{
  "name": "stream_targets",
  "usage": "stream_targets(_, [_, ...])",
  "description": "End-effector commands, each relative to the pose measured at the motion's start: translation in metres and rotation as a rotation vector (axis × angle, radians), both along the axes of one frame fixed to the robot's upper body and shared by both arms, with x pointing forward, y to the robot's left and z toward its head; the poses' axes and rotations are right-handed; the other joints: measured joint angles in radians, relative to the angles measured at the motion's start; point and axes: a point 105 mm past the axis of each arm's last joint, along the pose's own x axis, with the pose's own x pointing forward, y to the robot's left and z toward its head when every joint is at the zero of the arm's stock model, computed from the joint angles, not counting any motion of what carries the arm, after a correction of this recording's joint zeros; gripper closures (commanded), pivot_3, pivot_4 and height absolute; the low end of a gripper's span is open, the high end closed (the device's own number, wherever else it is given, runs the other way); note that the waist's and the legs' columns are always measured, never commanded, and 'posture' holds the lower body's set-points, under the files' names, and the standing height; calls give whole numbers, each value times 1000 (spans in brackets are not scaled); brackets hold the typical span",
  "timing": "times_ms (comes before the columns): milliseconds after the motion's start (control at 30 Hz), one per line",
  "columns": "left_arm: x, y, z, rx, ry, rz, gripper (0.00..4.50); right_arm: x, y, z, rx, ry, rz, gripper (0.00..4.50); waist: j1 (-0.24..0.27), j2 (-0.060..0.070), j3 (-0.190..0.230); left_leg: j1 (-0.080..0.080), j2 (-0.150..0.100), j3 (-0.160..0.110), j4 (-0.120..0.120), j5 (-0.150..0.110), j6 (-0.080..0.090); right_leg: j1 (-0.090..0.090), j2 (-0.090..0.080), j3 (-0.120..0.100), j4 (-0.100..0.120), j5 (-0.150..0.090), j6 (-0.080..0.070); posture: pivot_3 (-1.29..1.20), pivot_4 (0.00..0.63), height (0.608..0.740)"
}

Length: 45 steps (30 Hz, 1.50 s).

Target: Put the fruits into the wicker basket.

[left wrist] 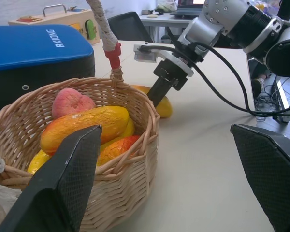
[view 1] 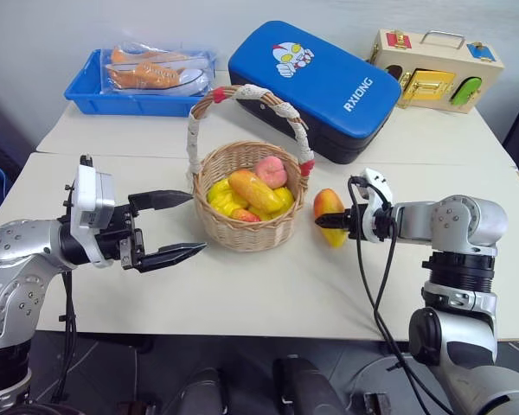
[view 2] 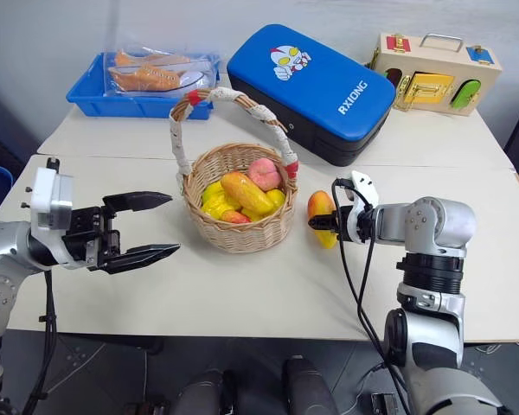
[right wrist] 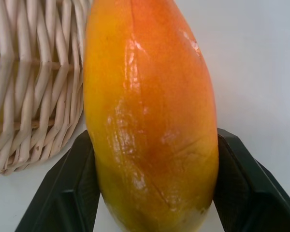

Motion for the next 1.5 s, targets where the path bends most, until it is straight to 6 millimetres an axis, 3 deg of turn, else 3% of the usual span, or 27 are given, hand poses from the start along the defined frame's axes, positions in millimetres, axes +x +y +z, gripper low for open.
stream_targets(33, [-6,7,8,-39,-18,15,0,-45,14,51,-64,-362,439,1935,11,4,2,-2,-1,-2,0,-1,1,-1,0,-1,-2,1,2,0,150,740])
stream_targets(133, [-4,17,8,-66,-8,55,0,-83,23,67,-29,-399,696,1935,1,3,2,-3,1,-3,0,-4,1,-1,0,-3,-3,2,5,0,150,740])
stream_targets(200, [-2,23,7,-80,-5,81,0,-90,34,74,-10,-394,759,1935,-15,2,2,-2,2,-2,0,-5,0,0,1,-2,-4,2,5,0,150,740])
stream_targets(367, [-3,28,0,-82,14,107,0,-52,112,99,22,-461,679,1935,-54,2,2,2,3,0,0,0,-1,1,0,-2,-1,5,0,0,150,740])
stream_targets(567, [-6,30,0,-87,8,129,0,-24,146,99,-13,-485,520,1935,-23,0,0,-2,2,-6,-1,2,-3,-4,-1,-6,2,6,-2,0,150,740])
stream_targets(733, [-7,30,0,-91,6,139,0,-25,154,108,-10,-563,539,356,-21,0,0,-15,1,-5,2,1,0,-14,-3,-6,7,7,0,0,150,740])
stream_targets(767, [-7,31,0,-92,6,141,0,-32,152,108,-10,-580,581,37,-22,0,0,-16,1,-5,3,1,0,-16,-3,-7,7,7,0,0,150,740])
stream_targets(900, [-6,34,1,-93,-2,155,0,-62,134,106,32,-641,763,37,-20,0,0,-17,2,-6,3,1,0,-17,-2,-8,6,7,0,0,150,740])
stream_targets(1000, [-5,37,2,-93,-7,162,0,-71,113,102,32,-684,800,37,-19,0,0,-17,2,-6,2,1,0,-15,-2,-8,1,7,0,0,150,740])
stream_targets(1133, [-4,39,2,-88,-18,163,0,-83,56,99,157,-863,817,37,-15,-1,0,-16,1,-6,3,2,2,-13,-2,-7,-1,7,0,0,150,740])
stream_targets(1167, [-4,40,3,-89,-19,163,0,-81,43,97,187,-884,787,37,-14,-1,0,-16,1,-6,3,2,2,-12,-1,-8,-2,7,0,0,150,740])
stream_targets(1267, [-6,42,4,-98,-6,157,0,-54,4,79,54,-929,658,37,-19,-1,0,-13,1,-3,3,2,3,-10,-1,-5,-2,7,0,0,150,740])
stream_targets(1367, [-7,42,6,-107,10,147,0,-29,-26,72,-4,-939,623,37,-25,-1,1,0,1,-1,1,2,4,1,0,-4,-4,7,-1,0,150,740])
stream_targets(1433, [-5,43,7,-104,-2,152,0,-17,-27,77,22,-939,643,37,-27,0,1,5,1,1,-1,2,4,4,0,-2,-3,7,-1,0,150,740])
stream_targets(1500, [-2,42,9,-101,-23,156,0,-6,-13,81,8,-977,702,37,-29,1,2,8,1,3,-3,3,2,5,0,0,-3,6,-2,0,150,740])
